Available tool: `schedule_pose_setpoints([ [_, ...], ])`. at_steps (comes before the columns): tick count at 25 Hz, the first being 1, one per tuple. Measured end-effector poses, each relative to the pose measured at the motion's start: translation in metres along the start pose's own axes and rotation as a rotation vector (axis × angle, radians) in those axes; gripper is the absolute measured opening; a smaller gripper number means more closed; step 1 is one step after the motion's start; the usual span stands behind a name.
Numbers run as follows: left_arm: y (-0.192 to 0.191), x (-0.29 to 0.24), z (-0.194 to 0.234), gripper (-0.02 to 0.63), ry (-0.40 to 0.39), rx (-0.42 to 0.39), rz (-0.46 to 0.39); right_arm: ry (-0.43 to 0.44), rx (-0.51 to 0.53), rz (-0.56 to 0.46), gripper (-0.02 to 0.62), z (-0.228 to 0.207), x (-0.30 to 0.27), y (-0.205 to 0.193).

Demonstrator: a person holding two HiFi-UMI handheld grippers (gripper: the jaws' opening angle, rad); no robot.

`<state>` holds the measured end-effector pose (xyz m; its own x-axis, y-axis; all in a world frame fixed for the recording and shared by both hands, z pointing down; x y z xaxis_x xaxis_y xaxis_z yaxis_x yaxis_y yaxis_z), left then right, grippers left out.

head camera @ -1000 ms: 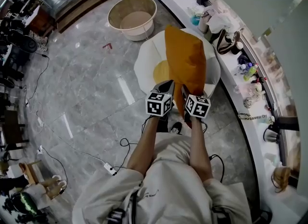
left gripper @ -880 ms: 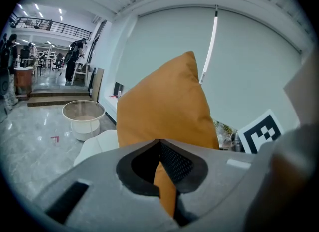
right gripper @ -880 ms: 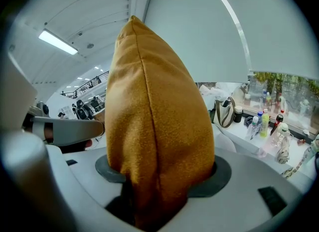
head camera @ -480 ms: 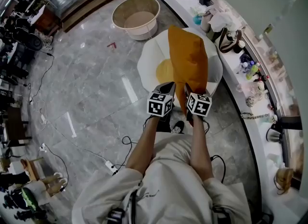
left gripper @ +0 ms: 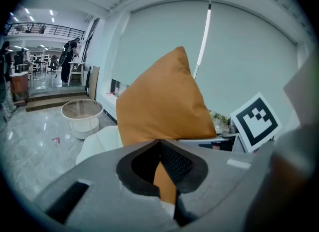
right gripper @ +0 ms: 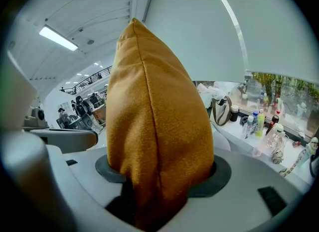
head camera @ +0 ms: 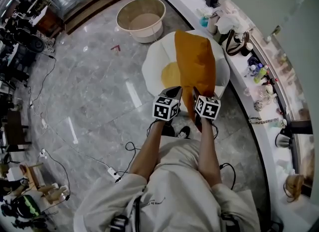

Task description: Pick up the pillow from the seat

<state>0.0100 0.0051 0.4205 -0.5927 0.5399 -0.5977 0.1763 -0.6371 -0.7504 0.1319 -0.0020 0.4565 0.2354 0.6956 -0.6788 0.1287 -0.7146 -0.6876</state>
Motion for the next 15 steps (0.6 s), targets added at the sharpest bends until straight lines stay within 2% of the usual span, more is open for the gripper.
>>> schedule_pose_setpoints([
  [10, -0.001, -0.002, 0.009, 0.009, 0.020, 0.001, 0.012, -0.004, -0.010, 0.007, 0.308, -0.003, -0.003, 0.006],
  [15, -0.003, 0.002, 0.011, 0.009, 0.017, 0.037, 0.013, -0.011, -0.021, 0.015, 0.308, -0.006, 0.000, 0.004],
])
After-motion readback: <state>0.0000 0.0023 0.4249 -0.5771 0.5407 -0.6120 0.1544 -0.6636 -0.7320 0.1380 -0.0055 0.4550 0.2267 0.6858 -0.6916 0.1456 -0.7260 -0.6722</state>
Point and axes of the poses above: the fingertips, and each gripper's own axes: x backward along the fingers, z to its left, y out of its top, the point moved 2 cm from there along x, backward along the fingers, and after that the axes turned 8 degrees about z, right-handed, at the moved point
